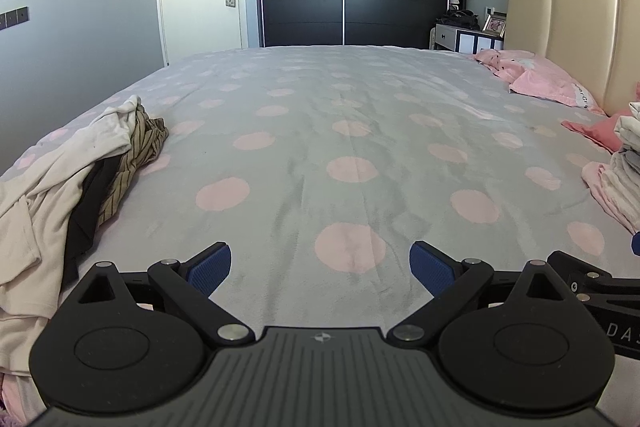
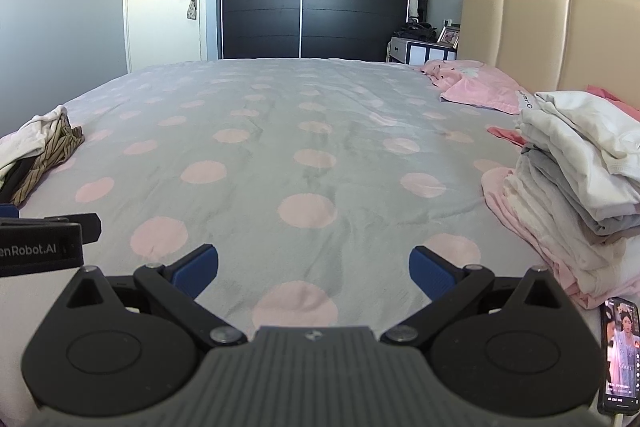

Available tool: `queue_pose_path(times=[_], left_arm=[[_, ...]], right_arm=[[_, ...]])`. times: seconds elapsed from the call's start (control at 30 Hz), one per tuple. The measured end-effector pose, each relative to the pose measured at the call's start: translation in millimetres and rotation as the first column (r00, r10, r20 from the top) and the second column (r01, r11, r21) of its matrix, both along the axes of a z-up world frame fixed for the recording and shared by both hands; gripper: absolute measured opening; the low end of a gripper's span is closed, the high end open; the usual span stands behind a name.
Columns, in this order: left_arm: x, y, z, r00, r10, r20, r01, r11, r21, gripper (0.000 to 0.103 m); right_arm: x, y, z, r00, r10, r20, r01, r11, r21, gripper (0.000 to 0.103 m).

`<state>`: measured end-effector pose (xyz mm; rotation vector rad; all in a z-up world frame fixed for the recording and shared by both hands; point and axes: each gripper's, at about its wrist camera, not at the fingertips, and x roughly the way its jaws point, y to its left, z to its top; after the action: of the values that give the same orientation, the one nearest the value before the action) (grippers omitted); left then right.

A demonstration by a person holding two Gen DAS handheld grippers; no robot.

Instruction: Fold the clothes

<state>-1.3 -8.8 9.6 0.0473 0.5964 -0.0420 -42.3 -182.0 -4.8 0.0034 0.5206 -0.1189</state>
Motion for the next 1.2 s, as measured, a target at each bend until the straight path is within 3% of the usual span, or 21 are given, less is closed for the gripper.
queue_pose_path(times=[0.87,1.2], left_arm=[[-1,2,-1,0.999,-0.004,-0.032,0.005,1.0,0.026,0.098],[14,66,2,0.99,0.101,-0.103,-0.094,0.993,0.069,0.097]], right_arm=[[-4,0,-2,1.0,0.007,-0.009,-0.007,1.0,0.009,0.102],[1,11,2,0.998,0.04,-0.053,-0.039,0.999,0.007,0.102]])
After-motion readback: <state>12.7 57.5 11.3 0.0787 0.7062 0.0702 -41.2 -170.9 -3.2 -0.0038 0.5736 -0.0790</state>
